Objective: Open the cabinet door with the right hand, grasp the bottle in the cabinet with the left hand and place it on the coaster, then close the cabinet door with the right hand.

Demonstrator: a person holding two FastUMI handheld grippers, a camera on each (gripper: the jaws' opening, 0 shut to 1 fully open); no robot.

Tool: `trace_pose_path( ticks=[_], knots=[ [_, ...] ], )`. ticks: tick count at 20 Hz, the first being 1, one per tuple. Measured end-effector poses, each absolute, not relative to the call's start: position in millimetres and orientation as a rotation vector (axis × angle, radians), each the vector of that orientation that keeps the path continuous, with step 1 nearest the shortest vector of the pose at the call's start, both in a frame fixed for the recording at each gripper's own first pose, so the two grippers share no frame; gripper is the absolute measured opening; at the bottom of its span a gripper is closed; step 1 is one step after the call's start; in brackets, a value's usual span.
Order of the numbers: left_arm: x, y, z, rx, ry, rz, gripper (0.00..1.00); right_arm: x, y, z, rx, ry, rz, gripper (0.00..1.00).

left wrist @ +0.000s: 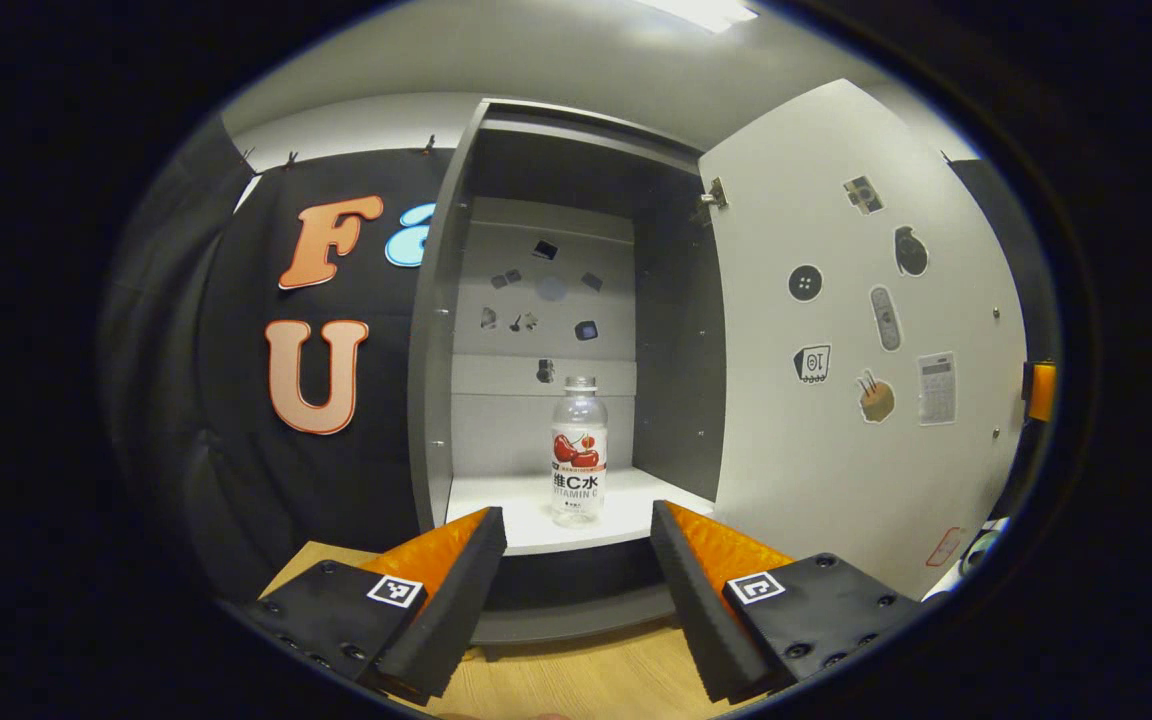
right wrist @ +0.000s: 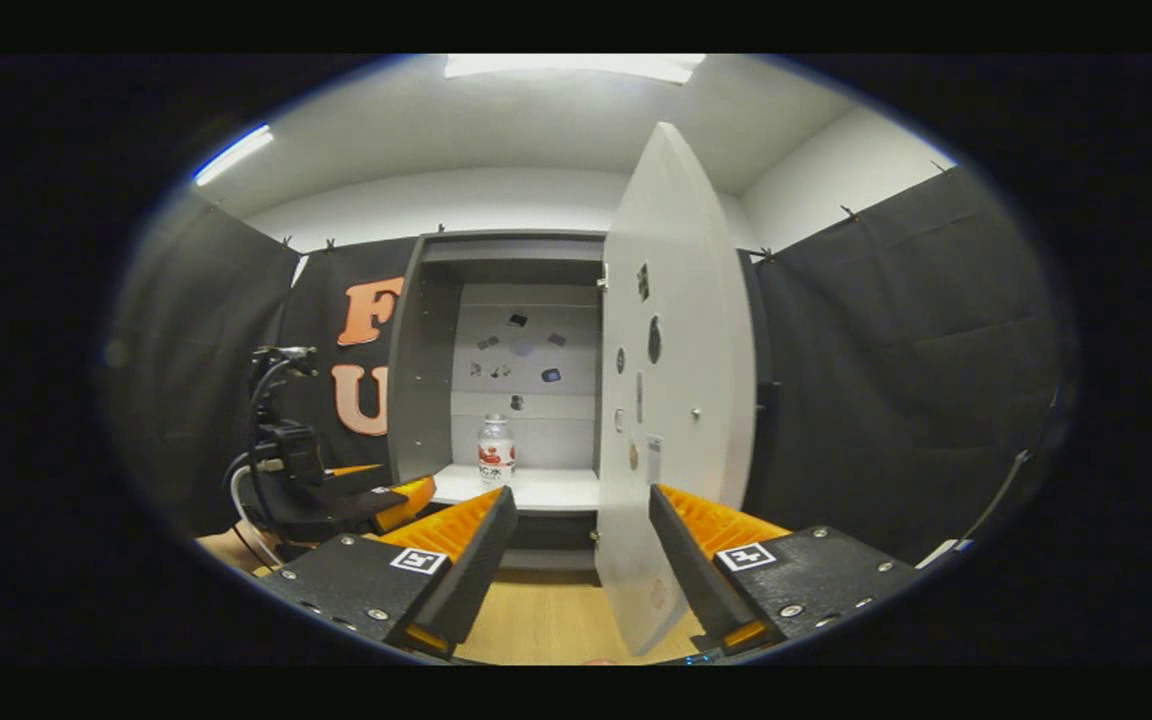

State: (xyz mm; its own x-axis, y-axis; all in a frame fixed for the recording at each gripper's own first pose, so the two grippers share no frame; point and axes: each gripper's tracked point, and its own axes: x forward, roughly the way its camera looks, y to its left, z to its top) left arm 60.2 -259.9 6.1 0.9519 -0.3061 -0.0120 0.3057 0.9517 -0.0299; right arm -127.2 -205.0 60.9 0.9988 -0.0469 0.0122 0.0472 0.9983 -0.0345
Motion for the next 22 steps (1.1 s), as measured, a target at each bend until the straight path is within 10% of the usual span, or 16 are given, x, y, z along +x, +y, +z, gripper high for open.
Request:
trace_pose_path(
  ticks=[22],
  knots=[
    [260, -331, -18, -0.022, -0.005, -0.536, 0.95, 18, -145, 11, -0.037, 0.049, -0.175, 0.93]
  ],
)
